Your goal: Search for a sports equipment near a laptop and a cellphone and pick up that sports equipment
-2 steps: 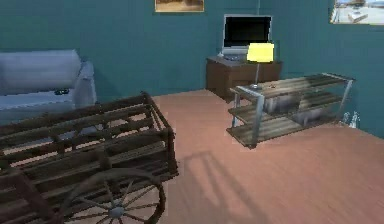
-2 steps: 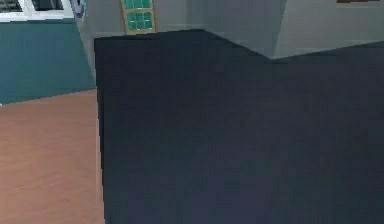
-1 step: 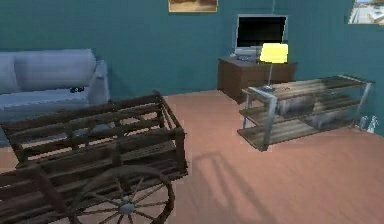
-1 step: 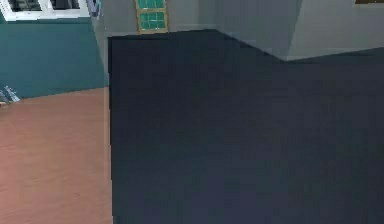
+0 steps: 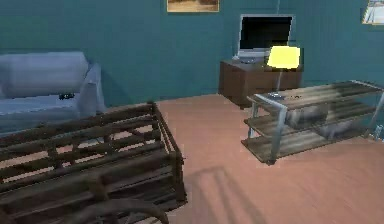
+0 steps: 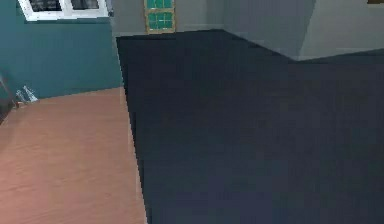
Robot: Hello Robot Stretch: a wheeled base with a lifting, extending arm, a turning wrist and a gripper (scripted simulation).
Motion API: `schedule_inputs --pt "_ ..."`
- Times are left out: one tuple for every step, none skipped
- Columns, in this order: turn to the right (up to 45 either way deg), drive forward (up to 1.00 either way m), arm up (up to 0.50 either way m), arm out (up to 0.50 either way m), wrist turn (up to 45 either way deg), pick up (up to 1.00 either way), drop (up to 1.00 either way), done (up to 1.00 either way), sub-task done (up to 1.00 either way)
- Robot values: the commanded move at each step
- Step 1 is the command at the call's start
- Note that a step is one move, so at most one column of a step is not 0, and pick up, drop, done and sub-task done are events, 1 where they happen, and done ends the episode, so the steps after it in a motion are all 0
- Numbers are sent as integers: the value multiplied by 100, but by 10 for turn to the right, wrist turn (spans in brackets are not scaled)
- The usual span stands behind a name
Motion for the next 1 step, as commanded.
schedule_inputs --pt "-450 0 0 0 0 0 0 0 0"
